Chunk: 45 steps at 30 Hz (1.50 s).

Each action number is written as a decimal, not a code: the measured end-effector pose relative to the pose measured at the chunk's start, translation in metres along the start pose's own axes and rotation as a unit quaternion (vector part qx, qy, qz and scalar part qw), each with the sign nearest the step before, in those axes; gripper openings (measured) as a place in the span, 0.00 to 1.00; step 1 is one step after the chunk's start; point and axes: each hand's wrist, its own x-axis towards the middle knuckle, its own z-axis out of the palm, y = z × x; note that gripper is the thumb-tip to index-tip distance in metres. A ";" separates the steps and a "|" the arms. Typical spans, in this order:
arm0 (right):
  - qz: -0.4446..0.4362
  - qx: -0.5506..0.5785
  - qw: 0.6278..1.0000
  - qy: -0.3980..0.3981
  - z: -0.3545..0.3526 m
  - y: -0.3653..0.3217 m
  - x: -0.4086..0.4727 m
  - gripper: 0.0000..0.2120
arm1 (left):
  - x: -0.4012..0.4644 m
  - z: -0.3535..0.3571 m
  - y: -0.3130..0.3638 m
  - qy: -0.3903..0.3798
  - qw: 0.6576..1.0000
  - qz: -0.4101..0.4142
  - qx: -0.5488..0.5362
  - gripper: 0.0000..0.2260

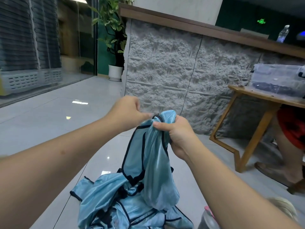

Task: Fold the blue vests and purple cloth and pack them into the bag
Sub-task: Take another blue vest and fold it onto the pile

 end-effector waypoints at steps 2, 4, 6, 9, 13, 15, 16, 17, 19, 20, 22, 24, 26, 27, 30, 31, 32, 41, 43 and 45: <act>0.004 0.039 0.999 0.018 -0.004 -0.004 0.001 0.13 | -0.007 -0.006 0.008 -0.121 0.983 -0.130 -0.047 0.28; 0.003 0.065 0.998 0.012 -0.004 -0.006 0.001 0.13 | -0.013 -0.004 0.011 -0.262 0.937 -0.198 -0.122 0.38; -0.006 0.084 0.996 -0.002 0.000 -0.008 0.000 0.15 | -0.014 0.004 0.012 -0.285 0.919 -0.188 -0.196 0.38; -0.016 0.095 0.995 -0.014 0.005 -0.014 -0.001 0.17 | -0.011 0.014 0.016 -0.231 0.889 -0.159 -0.362 0.27; -0.020 0.047 0.999 -0.017 0.005 -0.029 -0.002 0.15 | -0.009 0.020 0.025 -0.116 0.848 -0.165 -0.490 0.17; -0.015 0.045 0.999 -0.006 0.003 -0.038 -0.002 0.15 | -0.008 0.015 0.030 -0.080 0.840 -0.179 -0.506 0.15; -0.010 0.050 0.999 0.001 0.000 -0.044 -0.003 0.13 | -0.008 0.010 0.031 -0.066 0.840 -0.183 -0.506 0.14; -0.002 0.062 0.998 0.008 -0.003 -0.051 -0.004 0.13 | -0.007 0.003 0.031 -0.056 0.845 -0.182 -0.500 0.15; 0.025 0.080 0.996 0.017 -0.013 -0.068 -0.009 0.18 | -0.008 -0.011 0.030 -0.046 0.865 -0.169 -0.470 0.16; 0.039 0.070 0.997 0.021 -0.017 -0.077 -0.014 0.19 | -0.011 -0.020 0.032 -0.046 0.876 -0.164 -0.452 0.17; 0.065 -0.001 0.997 0.039 -0.024 -0.089 -0.022 0.16 | -0.015 -0.033 0.032 -0.046 0.888 -0.154 -0.431 0.13; 0.085 -0.094 0.989 0.077 -0.030 -0.097 -0.030 0.11 | -0.019 -0.047 0.034 -0.044 0.895 -0.147 -0.418 0.11; 0.090 -0.161 0.975 0.119 -0.031 -0.104 -0.039 0.09 | -0.022 -0.062 0.037 -0.039 0.899 -0.142 -0.411 0.12; 0.090 -0.182 0.970 0.134 -0.031 -0.108 -0.043 0.07 | -0.023 -0.070 0.039 -0.035 0.900 -0.138 -0.412 0.11; 0.085 -0.201 0.962 0.163 -0.032 -0.122 -0.054 0.08 | -0.026 -0.092 0.046 -0.018 0.891 -0.129 -0.436 0.06; 0.082 -0.199 0.962 0.165 -0.033 -0.126 -0.057 0.11 | -0.028 -0.100 0.049 -0.012 0.887 -0.127 -0.443 0.05; 0.079 -0.193 0.964 0.164 -0.032 -0.132 -0.062 0.14 | -0.030 -0.107 0.051 -0.006 0.885 -0.125 -0.449 0.05; -0.024 -0.056 0.991 0.118 -0.021 -0.202 -0.126 0.11 | -0.065 -0.176 0.090 0.005 0.908 -0.103 -0.406 0.05; -0.033 -0.113 0.983 0.140 -0.019 -0.218 -0.147 0.11 | -0.076 -0.193 0.098 0.015 0.921 -0.093 -0.379 0.05; -0.041 -0.162 0.972 0.163 -0.018 -0.230 -0.164 0.11 | -0.086 -0.207 0.104 0.029 0.927 -0.084 -0.364 0.04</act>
